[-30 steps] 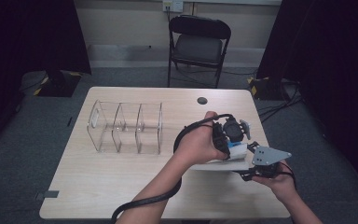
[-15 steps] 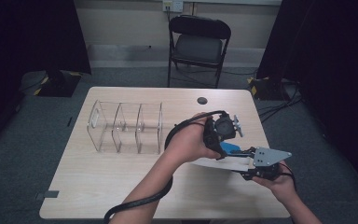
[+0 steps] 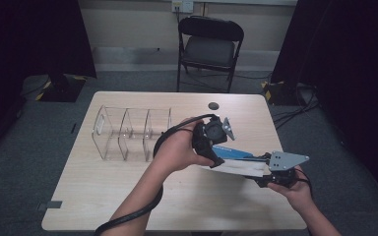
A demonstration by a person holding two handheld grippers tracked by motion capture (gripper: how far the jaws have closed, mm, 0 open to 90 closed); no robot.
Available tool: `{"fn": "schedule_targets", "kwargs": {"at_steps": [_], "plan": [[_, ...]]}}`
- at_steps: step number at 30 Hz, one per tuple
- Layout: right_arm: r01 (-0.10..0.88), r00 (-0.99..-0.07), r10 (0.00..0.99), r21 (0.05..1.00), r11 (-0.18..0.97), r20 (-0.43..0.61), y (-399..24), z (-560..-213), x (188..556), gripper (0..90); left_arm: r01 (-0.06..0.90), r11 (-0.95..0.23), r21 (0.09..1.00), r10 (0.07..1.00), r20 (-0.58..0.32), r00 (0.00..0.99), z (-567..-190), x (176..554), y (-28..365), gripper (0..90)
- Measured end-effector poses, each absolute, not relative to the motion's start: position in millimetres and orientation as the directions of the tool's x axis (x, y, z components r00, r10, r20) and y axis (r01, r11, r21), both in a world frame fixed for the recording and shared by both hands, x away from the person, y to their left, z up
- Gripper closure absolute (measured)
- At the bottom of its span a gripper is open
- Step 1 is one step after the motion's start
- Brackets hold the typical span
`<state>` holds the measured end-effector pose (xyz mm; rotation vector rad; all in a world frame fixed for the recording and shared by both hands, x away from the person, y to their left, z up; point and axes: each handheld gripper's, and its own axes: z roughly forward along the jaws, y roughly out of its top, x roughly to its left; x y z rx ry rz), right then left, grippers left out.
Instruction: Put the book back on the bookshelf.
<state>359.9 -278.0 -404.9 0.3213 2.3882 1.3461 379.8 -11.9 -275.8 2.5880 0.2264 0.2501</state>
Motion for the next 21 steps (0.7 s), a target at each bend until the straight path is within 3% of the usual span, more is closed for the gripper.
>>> {"fn": "schedule_targets", "kwargs": {"at_steps": [21], "plan": [[0.042,-0.904,0.385,0.858,0.512,-0.185,-278,-401,364,49.5,0.140,-0.831,0.539,0.250,0.138,0.958,-299,375,27,31.9]]}}
